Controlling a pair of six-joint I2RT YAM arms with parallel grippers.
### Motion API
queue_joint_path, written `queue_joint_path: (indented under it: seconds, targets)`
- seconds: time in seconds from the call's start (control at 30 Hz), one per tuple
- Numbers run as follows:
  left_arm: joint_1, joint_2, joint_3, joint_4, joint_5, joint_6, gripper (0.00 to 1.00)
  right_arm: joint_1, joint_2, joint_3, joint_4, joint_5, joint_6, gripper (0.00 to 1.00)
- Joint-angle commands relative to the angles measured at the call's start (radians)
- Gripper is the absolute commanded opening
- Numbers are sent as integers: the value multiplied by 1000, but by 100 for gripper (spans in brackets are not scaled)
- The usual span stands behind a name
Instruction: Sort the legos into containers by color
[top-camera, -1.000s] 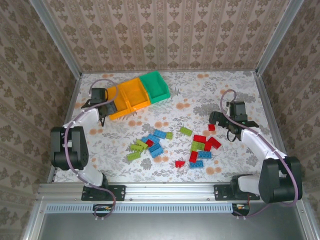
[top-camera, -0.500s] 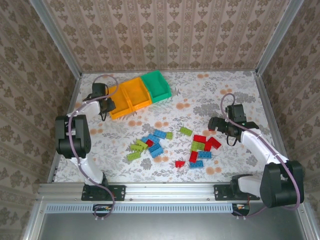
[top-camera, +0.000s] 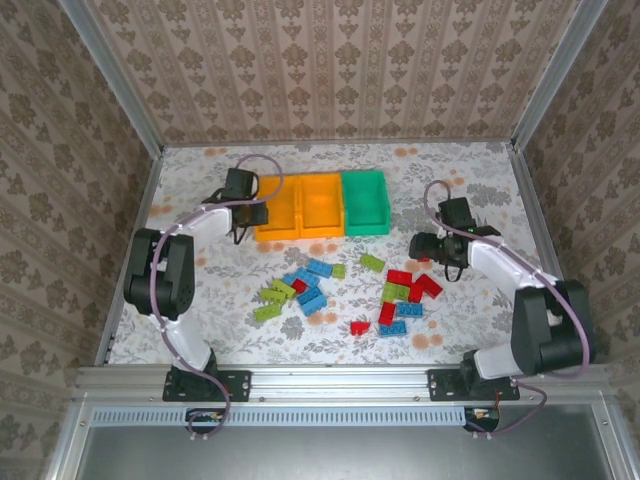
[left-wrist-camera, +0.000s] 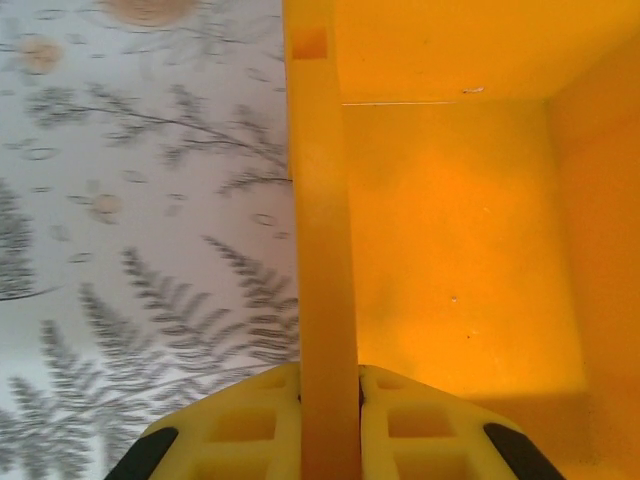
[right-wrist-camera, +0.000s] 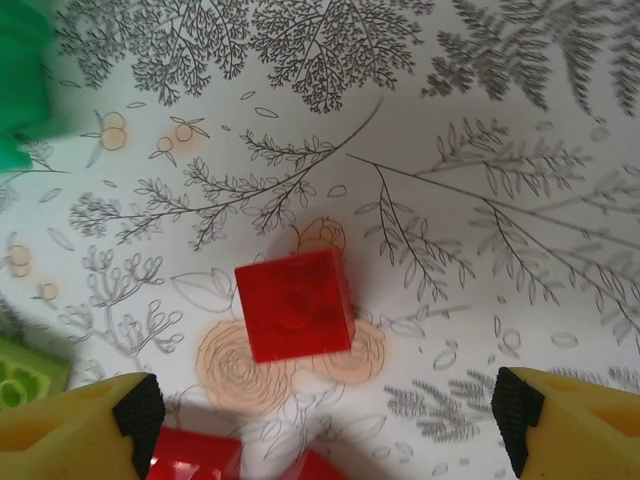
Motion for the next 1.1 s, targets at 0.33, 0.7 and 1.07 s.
queue_joint_path:
  seconds: [0.33,0.7,1.07]
  targets:
    - [-60,-21,-58,0,57,-77,15,31,169,120,-35,38,-96,82]
    - [-101,-23,-82,27,82,-131,18,63,292,206,-132,76,-127,61]
    - [-116,-47,-85,27,76,-105,26,99,239,213,-156,117,-85,31]
